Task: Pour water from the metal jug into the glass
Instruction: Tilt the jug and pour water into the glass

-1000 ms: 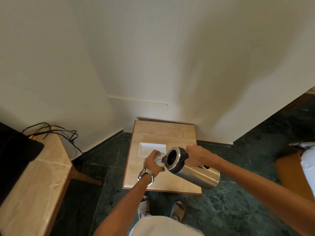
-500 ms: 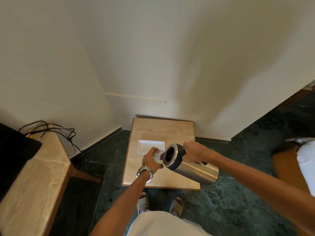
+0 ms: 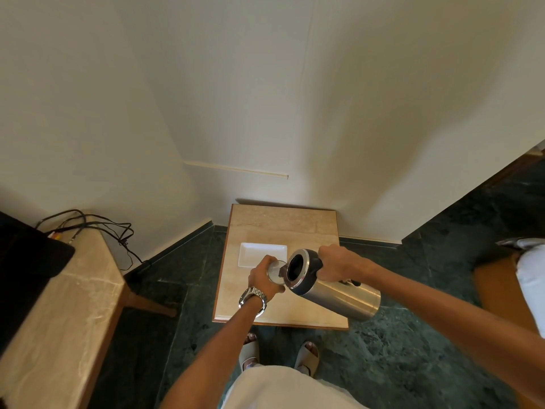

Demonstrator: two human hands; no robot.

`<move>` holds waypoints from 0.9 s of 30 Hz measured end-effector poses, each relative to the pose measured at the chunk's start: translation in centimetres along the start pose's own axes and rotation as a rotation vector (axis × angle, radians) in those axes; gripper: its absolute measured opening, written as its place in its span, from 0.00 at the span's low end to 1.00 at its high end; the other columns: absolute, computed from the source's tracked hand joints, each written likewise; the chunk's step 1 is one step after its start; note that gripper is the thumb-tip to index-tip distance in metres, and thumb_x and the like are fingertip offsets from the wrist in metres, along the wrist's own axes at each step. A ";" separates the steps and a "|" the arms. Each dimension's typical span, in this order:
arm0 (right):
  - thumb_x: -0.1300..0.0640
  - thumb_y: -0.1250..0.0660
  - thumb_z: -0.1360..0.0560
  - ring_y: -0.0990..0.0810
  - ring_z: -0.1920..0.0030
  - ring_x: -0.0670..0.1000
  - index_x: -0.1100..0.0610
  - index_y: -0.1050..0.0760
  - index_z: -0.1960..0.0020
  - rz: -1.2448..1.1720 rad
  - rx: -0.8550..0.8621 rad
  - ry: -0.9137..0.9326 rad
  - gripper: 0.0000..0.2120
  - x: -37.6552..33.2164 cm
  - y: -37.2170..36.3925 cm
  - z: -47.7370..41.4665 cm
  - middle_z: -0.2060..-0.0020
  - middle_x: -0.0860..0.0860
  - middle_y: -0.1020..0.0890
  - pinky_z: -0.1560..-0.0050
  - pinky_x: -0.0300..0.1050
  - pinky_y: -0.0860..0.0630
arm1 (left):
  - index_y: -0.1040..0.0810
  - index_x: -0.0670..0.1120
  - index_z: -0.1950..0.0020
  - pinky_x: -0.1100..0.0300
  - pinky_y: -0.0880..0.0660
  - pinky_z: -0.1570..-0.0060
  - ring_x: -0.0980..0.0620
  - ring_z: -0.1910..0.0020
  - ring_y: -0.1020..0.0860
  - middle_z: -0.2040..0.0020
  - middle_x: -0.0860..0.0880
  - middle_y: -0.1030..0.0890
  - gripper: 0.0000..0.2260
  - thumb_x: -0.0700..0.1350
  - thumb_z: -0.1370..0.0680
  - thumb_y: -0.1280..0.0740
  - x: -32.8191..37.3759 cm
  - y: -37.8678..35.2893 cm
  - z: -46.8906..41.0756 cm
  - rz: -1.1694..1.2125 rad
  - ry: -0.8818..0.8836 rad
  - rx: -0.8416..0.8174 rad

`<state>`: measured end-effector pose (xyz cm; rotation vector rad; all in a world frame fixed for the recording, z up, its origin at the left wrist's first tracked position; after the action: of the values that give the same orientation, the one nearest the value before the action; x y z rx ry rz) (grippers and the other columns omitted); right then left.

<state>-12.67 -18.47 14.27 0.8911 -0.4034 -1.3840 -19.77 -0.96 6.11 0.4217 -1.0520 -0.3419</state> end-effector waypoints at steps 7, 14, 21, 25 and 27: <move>0.54 0.29 0.26 0.20 0.57 0.51 0.57 0.25 0.42 0.012 -0.001 0.003 0.15 -0.2 -0.3 0.2 0.57 0.51 0.22 0.58 0.42 0.24 | 0.27 0.44 0.32 0.46 0.19 0.39 0.41 0.38 0.21 0.36 0.44 0.19 0.31 0.39 0.33 0.19 -0.3 -0.2 0.3 0.009 0.005 -0.010; 0.54 0.29 0.26 0.21 0.55 0.52 0.57 0.26 0.41 0.006 -0.011 -0.001 0.16 0.0 -0.4 0.2 0.53 0.54 0.19 0.57 0.42 0.25 | 0.27 0.44 0.32 0.46 0.19 0.39 0.41 0.38 0.21 0.36 0.43 0.19 0.31 0.39 0.33 0.19 -0.2 -0.3 0.4 0.008 0.004 -0.013; 0.55 0.29 0.26 0.19 0.53 0.53 0.58 0.26 0.40 0.009 -0.018 0.009 0.16 0.1 -0.3 0.2 0.49 0.56 0.17 0.57 0.42 0.24 | 0.26 0.44 0.34 0.45 0.19 0.39 0.41 0.38 0.20 0.37 0.43 0.19 0.30 0.39 0.33 0.19 -0.1 -0.3 0.5 0.008 -0.008 -0.010; 0.54 0.29 0.26 0.21 0.57 0.51 0.58 0.26 0.40 0.015 -0.014 0.013 0.16 0.0 -0.3 0.1 0.51 0.55 0.18 0.58 0.41 0.26 | 0.26 0.43 0.34 0.45 0.19 0.39 0.40 0.38 0.20 0.38 0.43 0.18 0.30 0.39 0.33 0.19 -0.1 -0.2 0.5 0.007 -0.005 -0.008; 0.55 0.29 0.27 0.24 0.62 0.48 0.58 0.26 0.41 0.033 -0.020 0.009 0.16 0.0 -0.2 0.1 0.56 0.54 0.20 0.63 0.39 0.29 | 0.26 0.43 0.34 0.45 0.19 0.40 0.40 0.39 0.20 0.38 0.43 0.18 0.31 0.39 0.34 0.18 -0.1 -0.2 0.4 0.002 -0.004 -0.011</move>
<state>-12.86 -18.48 14.20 0.8704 -0.3947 -1.3509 -20.24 -1.14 6.09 0.4104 -1.0540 -0.3464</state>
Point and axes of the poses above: each hand's wrist, its own z-axis away from the middle knuckle, its own y-axis out of the back of the hand, x = y × z, the point moved 2 cm from there along -z, towards the middle knuckle
